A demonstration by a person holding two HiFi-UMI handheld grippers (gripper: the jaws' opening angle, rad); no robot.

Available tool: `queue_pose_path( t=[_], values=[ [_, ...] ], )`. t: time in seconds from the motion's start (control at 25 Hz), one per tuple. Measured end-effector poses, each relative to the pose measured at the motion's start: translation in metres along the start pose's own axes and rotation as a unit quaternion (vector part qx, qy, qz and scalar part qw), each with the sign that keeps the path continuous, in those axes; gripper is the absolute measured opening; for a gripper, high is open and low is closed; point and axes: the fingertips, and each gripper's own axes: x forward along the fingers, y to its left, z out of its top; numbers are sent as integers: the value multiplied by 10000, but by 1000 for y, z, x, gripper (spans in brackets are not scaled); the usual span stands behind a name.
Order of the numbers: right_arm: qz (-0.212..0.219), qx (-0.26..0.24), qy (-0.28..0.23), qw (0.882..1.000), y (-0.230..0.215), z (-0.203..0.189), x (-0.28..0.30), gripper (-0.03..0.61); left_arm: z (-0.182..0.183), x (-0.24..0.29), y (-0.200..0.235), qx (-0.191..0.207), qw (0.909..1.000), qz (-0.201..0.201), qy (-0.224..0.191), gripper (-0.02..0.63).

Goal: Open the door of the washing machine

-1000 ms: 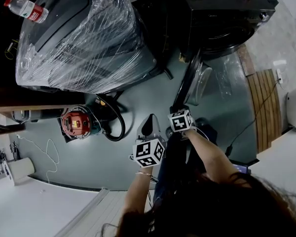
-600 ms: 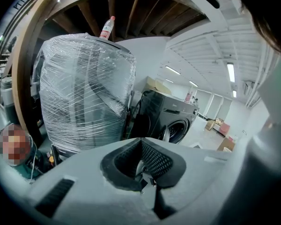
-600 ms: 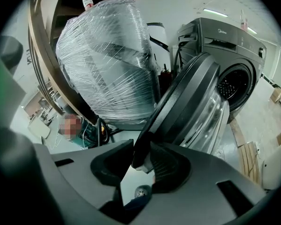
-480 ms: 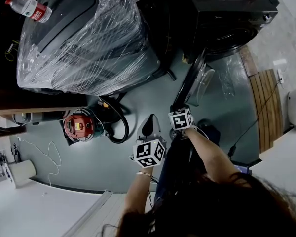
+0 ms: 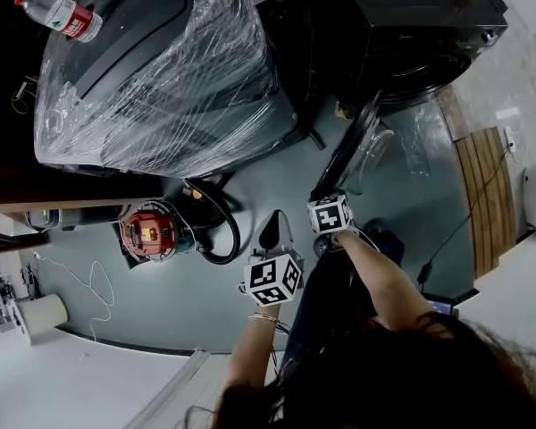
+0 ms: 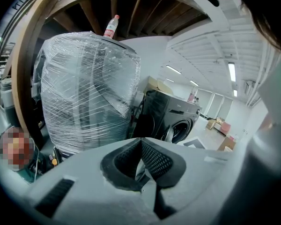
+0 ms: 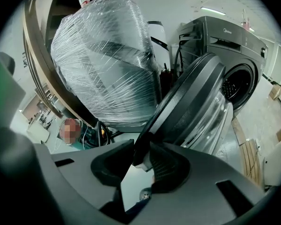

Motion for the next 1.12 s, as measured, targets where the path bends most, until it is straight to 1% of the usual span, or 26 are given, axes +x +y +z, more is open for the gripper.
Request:
queue_pose_path(
  t=[0.12,0.28,0.44,0.52,0.84,1.0,1.12],
  values=[
    [5,59,100,9999,2,3,3,95,5,0,7,-9,10000,9,-36,12],
    [-5,20,39,10000,5,11,8,84,10,-1,14,-2,10000,4,-79,12],
    [-66,65,12,10000,8,21,-2,63,12,-4,17,3,9999,-33,-103,12],
    [-37,40,-69,10000,12,25,-5,63,13,-6,19,-3,9999,-51,-114,12],
    [-28,84,-64,9999,17,18,-23,63,23,-10,21,-40,9995,-186,-270,12],
    [-4,108,-250,9996,15,24,-37,57,27,-12,18,-45,9991,-319,-265,12],
    [16,154,-369,9992,13,27,-52,40,27,-13,8,16,9985,-515,-175,12]
  ],
)
